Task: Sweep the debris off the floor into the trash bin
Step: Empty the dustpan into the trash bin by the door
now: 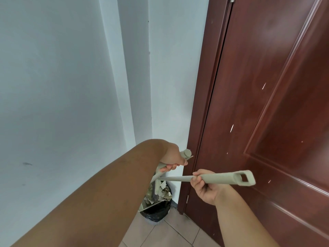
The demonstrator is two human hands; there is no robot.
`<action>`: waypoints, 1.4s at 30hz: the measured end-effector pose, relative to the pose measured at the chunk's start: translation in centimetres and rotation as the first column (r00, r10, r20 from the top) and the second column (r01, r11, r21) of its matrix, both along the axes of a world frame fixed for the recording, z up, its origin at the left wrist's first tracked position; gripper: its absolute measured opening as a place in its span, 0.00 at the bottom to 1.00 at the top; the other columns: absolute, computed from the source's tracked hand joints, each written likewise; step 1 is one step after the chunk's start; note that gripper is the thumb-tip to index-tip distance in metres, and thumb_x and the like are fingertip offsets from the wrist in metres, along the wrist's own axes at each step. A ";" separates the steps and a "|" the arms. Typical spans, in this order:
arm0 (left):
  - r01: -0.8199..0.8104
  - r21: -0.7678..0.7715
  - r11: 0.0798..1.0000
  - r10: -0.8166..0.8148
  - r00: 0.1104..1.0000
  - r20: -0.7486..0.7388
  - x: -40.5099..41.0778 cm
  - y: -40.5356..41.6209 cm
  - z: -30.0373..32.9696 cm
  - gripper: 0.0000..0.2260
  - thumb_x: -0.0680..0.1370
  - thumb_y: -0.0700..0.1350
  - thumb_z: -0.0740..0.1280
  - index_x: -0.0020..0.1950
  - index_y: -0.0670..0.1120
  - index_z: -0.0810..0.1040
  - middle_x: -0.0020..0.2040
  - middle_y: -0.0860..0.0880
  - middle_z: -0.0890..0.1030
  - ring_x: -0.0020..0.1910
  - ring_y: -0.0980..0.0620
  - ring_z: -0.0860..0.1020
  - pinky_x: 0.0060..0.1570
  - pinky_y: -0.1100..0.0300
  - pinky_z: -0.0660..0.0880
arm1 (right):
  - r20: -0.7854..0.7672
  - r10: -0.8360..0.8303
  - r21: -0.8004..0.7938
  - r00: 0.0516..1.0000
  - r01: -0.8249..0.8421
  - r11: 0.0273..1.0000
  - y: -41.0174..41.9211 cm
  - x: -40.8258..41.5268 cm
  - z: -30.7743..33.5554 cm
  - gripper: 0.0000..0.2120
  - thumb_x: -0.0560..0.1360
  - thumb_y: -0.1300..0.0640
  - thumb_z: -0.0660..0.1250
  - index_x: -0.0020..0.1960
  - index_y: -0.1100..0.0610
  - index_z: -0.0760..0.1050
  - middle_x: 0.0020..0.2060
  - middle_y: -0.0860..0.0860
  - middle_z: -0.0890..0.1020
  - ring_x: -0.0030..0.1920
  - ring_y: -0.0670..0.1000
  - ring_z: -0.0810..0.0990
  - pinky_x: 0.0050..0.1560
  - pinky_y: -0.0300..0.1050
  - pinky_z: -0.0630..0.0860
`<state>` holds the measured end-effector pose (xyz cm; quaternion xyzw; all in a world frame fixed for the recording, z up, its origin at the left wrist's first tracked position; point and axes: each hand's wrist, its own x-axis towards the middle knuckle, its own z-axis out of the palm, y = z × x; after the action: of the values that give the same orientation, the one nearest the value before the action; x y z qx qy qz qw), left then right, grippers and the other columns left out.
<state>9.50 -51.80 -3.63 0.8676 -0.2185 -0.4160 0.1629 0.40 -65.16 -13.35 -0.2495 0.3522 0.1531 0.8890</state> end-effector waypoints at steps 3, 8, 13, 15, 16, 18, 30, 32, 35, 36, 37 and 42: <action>0.007 0.011 1.000 -0.007 1.000 0.005 -0.2 -0.3 0.0 0.18 0.79 0.51 0.60 0.32 0.44 0.65 0.19 0.50 0.67 0.19 0.53 0.66 0.22 0.66 0.65 | 0.005 -0.010 0.062 1.000 0.009 0.998 -0.1 -1.3 -0.1 0.12 0.78 0.62 0.56 0.36 0.63 0.67 0.18 0.55 0.70 0.12 0.46 0.71 0.10 0.34 0.66; -0.016 0.020 1.000 0.016 1.000 -0.014 -0.2 -0.3 -0.1 0.18 0.78 0.51 0.61 0.31 0.44 0.65 0.20 0.50 0.67 0.18 0.53 0.65 0.22 0.65 0.64 | 0.007 -0.003 0.120 1.000 0.002 0.993 1.8 -2.4 -2.5 0.06 0.72 0.65 0.59 0.37 0.64 0.69 0.19 0.55 0.72 0.13 0.46 0.71 0.10 0.34 0.66; 0.001 0.052 0.999 -0.001 1.000 0.010 -0.2 0.1 0.1 0.18 0.79 0.51 0.59 0.32 0.44 0.65 0.24 0.48 0.66 0.21 0.52 0.64 0.25 0.63 0.63 | 0.008 0.141 0.045 0.990 -0.141 0.989 3.8 -3.4 -5.1 0.07 0.68 0.66 0.63 0.32 0.65 0.72 0.22 0.55 0.74 0.15 0.47 0.74 0.13 0.35 0.70; -0.041 0.061 0.997 0.042 0.999 -0.009 -0.1 0.6 -0.1 0.18 0.79 0.51 0.60 0.31 0.44 0.65 0.21 0.50 0.66 0.18 0.54 0.64 0.24 0.65 0.62 | -0.033 0.205 -0.018 0.978 -0.205 0.979 3.9 -3.7 -5.8 0.08 0.73 0.65 0.62 0.35 0.64 0.71 0.23 0.54 0.75 0.16 0.46 0.74 0.14 0.34 0.71; -0.057 0.061 0.996 0.059 0.998 -0.021 -0.1 0.8 -0.1 0.18 0.79 0.51 0.60 0.31 0.45 0.65 0.22 0.50 0.65 0.18 0.54 0.64 0.24 0.64 0.62 | -0.064 0.227 -0.074 0.972 -0.231 0.970 3.8 -3.7 -6.0 0.09 0.75 0.64 0.61 0.37 0.64 0.71 0.24 0.54 0.75 0.17 0.46 0.74 0.14 0.34 0.71; -0.069 0.051 0.996 0.070 0.997 -0.020 0.0 1.1 -0.3 0.18 0.79 0.51 0.60 0.32 0.44 0.65 0.24 0.49 0.65 0.20 0.53 0.63 0.25 0.63 0.62 | -0.115 0.265 -0.207 0.957 -0.284 0.936 3.7 -3.6 -6.1 0.07 0.76 0.63 0.62 0.39 0.64 0.72 0.25 0.53 0.74 0.18 0.46 0.74 0.15 0.34 0.70; -0.144 -0.006 0.990 0.144 0.989 -0.025 0.6 2.0 0.3 0.17 0.77 0.51 0.62 0.32 0.45 0.65 0.26 0.49 0.66 0.21 0.54 0.64 0.26 0.63 0.62 | -0.133 0.244 -0.170 0.960 -0.265 0.949 3.4 0.3 -2.2 0.08 0.75 0.65 0.61 0.37 0.61 0.68 0.21 0.55 0.74 0.17 0.48 0.76 0.15 0.35 0.72; -0.153 -0.028 0.988 0.152 0.988 -0.015 0.8 2.2 0.4 0.17 0.77 0.51 0.62 0.32 0.45 0.66 0.27 0.48 0.66 0.23 0.53 0.64 0.26 0.63 0.62 | -0.113 0.227 -0.149 0.967 -0.242 0.959 3.8 1.1 -1.4 0.08 0.75 0.65 0.61 0.37 0.62 0.69 0.20 0.55 0.73 0.16 0.49 0.75 0.15 0.36 0.73; -0.162 -0.053 0.985 0.162 0.987 -0.004 1.1 2.4 0.7 0.16 0.77 0.50 0.63 0.32 0.44 0.67 0.27 0.49 0.66 0.23 0.53 0.64 0.24 0.64 0.63 | -0.085 0.184 -0.141 0.979 -0.195 0.971 4.5 1.6 -0.6 0.08 0.74 0.66 0.62 0.36 0.62 0.69 0.20 0.56 0.72 0.16 0.49 0.74 0.15 0.35 0.72; -0.151 -0.051 0.987 0.152 0.988 0.004 1.2 2.5 0.7 0.17 0.77 0.50 0.63 0.32 0.44 0.67 0.27 0.48 0.66 0.24 0.53 0.64 0.24 0.64 0.64 | -0.070 0.169 -0.132 0.983 -0.177 0.975 4.6 1.7 -0.4 0.08 0.74 0.66 0.62 0.36 0.61 0.68 0.20 0.56 0.72 0.15 0.49 0.74 0.15 0.35 0.72; -0.140 -0.048 0.989 0.141 0.990 0.012 1.3 2.5 0.7 0.16 0.77 0.50 0.63 0.32 0.44 0.67 0.28 0.48 0.66 0.25 0.52 0.64 0.24 0.64 0.64 | -0.056 0.157 -0.121 0.986 -0.163 0.979 4.8 1.7 -0.1 0.09 0.74 0.66 0.62 0.36 0.61 0.68 0.20 0.56 0.72 0.15 0.48 0.74 0.14 0.35 0.72; -0.075 -0.023 0.997 0.076 0.995 0.068 1.4 2.5 0.7 0.17 0.77 0.51 0.61 0.32 0.43 0.67 0.29 0.45 0.68 0.27 0.48 0.66 0.27 0.62 0.66 | 0.002 0.110 -0.078 0.994 -0.110 0.991 5.4 1.8 1.3 0.11 0.75 0.65 0.60 0.35 0.60 0.66 0.19 0.55 0.71 0.14 0.47 0.73 0.13 0.33 0.70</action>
<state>10.95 -49.27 -2.93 0.8874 -0.1952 -0.3771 0.1797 2.25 -59.75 -12.02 -0.3034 0.3406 0.1874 0.8700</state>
